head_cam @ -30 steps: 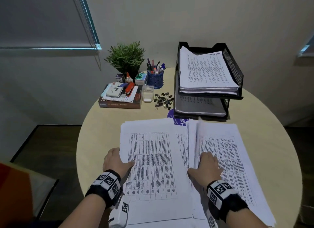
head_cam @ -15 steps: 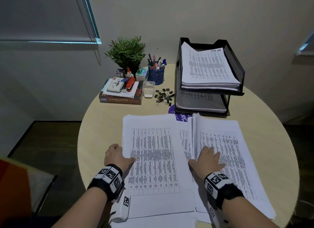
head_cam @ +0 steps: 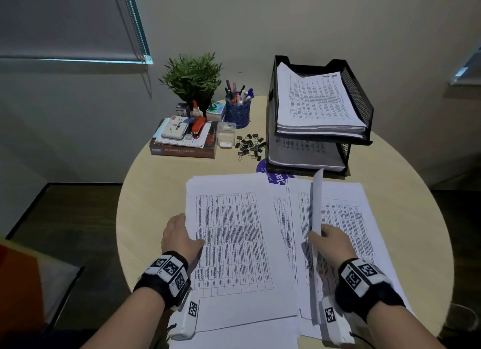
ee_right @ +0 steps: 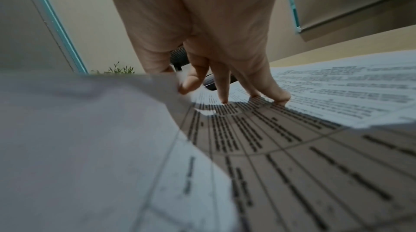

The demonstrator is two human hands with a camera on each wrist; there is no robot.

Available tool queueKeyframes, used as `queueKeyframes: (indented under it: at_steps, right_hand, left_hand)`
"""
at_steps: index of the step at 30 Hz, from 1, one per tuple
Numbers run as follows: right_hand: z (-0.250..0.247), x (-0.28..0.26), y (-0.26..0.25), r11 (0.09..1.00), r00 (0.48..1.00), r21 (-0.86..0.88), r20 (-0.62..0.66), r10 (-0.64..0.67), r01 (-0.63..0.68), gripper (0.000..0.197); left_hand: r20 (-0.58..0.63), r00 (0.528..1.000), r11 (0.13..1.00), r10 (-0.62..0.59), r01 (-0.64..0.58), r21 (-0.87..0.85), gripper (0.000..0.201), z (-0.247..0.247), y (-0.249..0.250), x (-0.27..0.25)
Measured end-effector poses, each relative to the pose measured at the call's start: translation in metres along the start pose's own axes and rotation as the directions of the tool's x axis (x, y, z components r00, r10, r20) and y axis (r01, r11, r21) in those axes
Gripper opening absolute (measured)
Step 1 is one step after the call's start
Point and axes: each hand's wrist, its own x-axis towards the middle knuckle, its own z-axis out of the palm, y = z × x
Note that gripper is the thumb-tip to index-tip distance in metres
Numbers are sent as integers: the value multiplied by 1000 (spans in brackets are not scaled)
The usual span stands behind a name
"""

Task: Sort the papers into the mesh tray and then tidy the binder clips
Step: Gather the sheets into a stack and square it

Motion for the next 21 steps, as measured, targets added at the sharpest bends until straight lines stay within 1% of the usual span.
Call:
queueKeyframes:
  at_steps: [2,3,4,6,8,9,10,12,13,15,16,17,18,19,20,21]
  right_hand:
    - [3,0,1,1000,1000,-6,-9,2,-2,25]
    - [6,0,1,1000,1000,-11,-3,1,-1,24]
    - [9,-1,2,1000,1000,-18,2,-8,8,23]
    - [16,-2,0,997,998,-29,-11,-66,66,26]
    - [24,-6,-2,988,990,-71,-15,-137,136,26]
    - [28,-9,-5,982,987,-103,14,-158,159,28]
    - [32,-12,-6,980,987,-125,62,-149,156,33]
    - [40,-15,-8,989,983,-101,157,-95,112,40]
    - [43,-15,-9,994,979,-66,190,-72,85,39]
    - [46,-12,-9,998,973,-6,225,-57,60,25]
    - [47,-10,-9,998,972,15,229,-61,59,18]
    - [47,-7,-9,998,973,35,222,-66,60,19]
    - [46,-5,-7,997,976,50,207,-70,61,22]
    - [46,-4,-6,996,979,58,185,-80,71,23]
    - [44,-3,-4,995,983,67,164,-88,78,24]
    - [43,-2,-1,993,985,86,144,-95,83,27]
  left_hand:
    - [44,999,996,1,-5,85,78,0,3,-2]
    - [57,998,995,1,-7,100,75,-1,4,-3]
    - [64,998,995,7,-13,95,72,-2,6,-3]
    - [74,997,998,23,-27,52,63,-3,9,-4]
    - [84,996,1000,18,-20,20,62,-3,14,-7]
    - [86,996,1000,11,-12,11,65,-3,15,-8]
    - [97,995,1000,-4,3,8,69,-3,16,-8]
    - [132,990,999,-40,38,14,73,-3,18,-6]
    - [156,986,999,-50,47,24,67,-4,19,-5]
    - [166,985,999,-50,50,7,37,-8,21,-3]
    - [166,985,999,-46,49,-16,29,-8,22,-3]
    - [165,986,998,-33,42,-51,27,-8,24,-3]
    - [198,980,994,-27,48,-103,21,-7,26,-3]
    - [220,975,986,-10,46,-157,26,-6,28,-6]
    - [237,971,981,-13,58,-185,43,-3,30,-7]
    - [232,973,979,-3,51,-199,53,-2,34,-10]
